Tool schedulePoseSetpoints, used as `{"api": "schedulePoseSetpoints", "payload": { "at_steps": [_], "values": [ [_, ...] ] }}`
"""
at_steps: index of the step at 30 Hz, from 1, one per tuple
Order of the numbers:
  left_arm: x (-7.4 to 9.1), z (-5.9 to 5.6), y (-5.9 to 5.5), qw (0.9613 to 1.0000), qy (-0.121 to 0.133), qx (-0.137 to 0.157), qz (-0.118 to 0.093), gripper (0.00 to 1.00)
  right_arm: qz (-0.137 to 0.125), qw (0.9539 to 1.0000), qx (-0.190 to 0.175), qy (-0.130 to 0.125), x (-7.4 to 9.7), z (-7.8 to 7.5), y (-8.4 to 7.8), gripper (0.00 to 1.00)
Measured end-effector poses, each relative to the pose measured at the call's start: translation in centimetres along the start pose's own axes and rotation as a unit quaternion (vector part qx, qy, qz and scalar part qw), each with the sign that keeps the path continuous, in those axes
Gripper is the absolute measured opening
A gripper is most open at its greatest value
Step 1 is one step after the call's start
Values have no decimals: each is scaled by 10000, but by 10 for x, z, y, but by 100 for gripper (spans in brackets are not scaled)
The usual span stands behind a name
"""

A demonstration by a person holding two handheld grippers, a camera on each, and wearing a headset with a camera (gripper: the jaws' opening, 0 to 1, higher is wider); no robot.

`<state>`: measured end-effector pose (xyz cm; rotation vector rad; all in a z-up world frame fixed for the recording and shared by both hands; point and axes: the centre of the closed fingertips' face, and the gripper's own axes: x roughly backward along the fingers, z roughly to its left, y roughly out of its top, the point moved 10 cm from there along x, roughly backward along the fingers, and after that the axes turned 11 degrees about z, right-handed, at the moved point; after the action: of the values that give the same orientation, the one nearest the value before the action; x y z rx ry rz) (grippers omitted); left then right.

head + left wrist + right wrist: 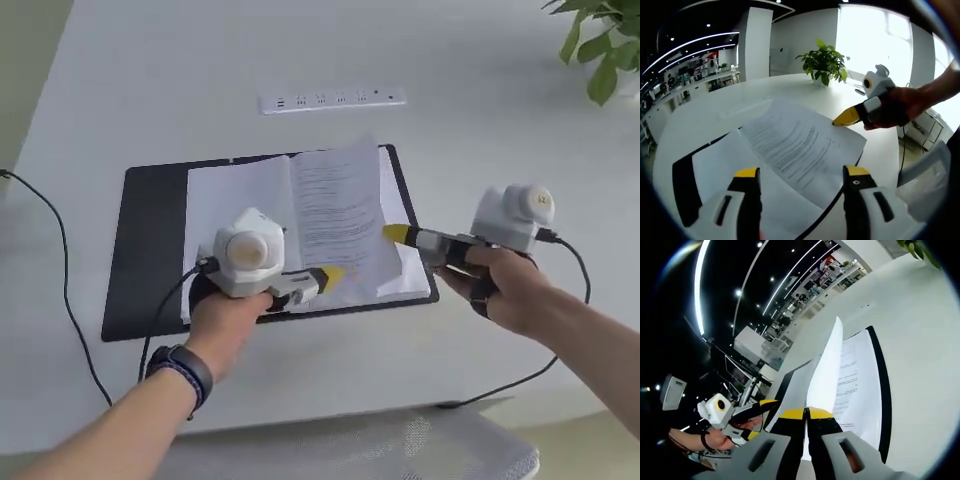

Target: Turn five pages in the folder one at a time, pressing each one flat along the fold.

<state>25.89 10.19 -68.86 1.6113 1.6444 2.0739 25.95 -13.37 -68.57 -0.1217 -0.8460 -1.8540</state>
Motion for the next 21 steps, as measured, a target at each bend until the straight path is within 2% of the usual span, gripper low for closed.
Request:
{"api": "schedulePoseSetpoints", "payload": {
  "at_steps": [8, 17, 21],
  "values": [
    [32, 21, -19, 9995, 256, 188, -24, 67, -74, 9998, 51, 191, -9, 21, 7, 0],
    [61, 37, -36, 9983, 459, 362, -47, 71, -254, 9982, 261, 471, -25, 49, 27, 0],
    [72, 45, -41, 9975, 544, 432, -87, 72, -208, 9976, 355, 550, -34, 58, 31, 0]
  ]
}}
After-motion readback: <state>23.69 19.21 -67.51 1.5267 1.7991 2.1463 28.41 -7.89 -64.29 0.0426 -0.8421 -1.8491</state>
